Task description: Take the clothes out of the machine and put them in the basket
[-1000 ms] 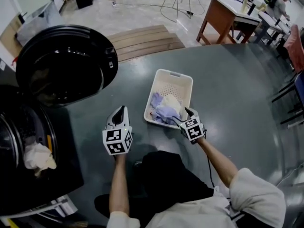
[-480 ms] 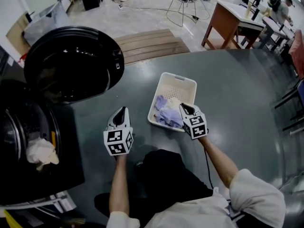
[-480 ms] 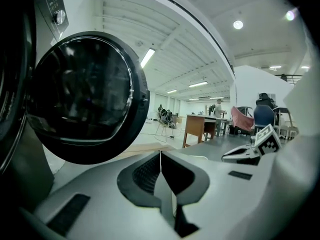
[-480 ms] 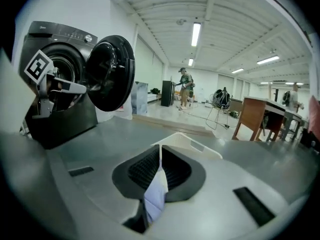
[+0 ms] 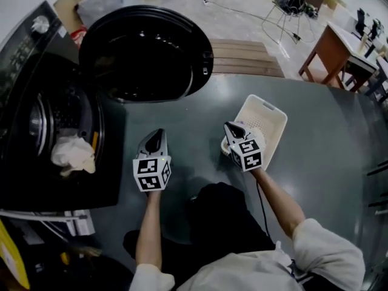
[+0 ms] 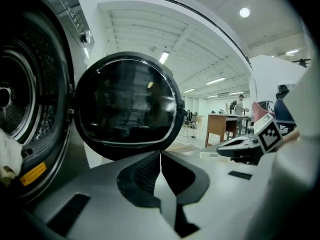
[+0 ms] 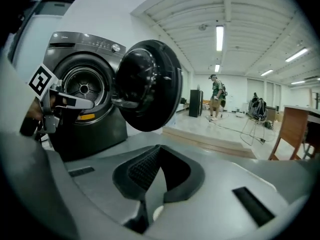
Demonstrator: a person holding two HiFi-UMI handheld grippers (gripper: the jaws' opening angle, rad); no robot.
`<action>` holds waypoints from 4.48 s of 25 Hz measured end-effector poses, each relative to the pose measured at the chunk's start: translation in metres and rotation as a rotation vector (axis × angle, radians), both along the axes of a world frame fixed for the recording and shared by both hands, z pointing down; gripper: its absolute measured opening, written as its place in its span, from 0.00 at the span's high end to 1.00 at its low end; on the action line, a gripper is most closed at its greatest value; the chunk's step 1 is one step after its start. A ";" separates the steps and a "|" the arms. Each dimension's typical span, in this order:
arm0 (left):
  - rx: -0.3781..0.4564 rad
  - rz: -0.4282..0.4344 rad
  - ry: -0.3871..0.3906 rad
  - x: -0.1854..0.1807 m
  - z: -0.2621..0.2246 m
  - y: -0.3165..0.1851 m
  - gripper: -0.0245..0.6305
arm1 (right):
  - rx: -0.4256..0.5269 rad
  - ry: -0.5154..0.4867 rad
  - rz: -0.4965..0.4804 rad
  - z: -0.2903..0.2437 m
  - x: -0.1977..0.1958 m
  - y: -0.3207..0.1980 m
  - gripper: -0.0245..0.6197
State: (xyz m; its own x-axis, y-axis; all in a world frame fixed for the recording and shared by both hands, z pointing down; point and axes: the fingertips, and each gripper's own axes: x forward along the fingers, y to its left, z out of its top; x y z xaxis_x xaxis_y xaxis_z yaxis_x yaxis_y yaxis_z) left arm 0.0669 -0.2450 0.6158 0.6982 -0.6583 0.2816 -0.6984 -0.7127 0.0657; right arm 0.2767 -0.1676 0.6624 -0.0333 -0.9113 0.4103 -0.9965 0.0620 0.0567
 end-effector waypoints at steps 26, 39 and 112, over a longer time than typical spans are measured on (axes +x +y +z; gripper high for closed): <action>0.018 -0.608 -0.006 -0.309 -0.013 0.030 0.93 | 0.100 -0.041 -0.727 -0.055 -0.374 -0.131 0.92; 0.013 -0.737 -0.017 -0.361 -0.012 0.057 0.93 | 0.100 -0.068 -0.911 -0.058 -0.494 -0.144 0.92; 0.092 -0.644 -0.041 -0.324 -0.054 0.041 0.93 | 0.311 -0.218 -0.839 -0.188 -0.454 -0.169 0.87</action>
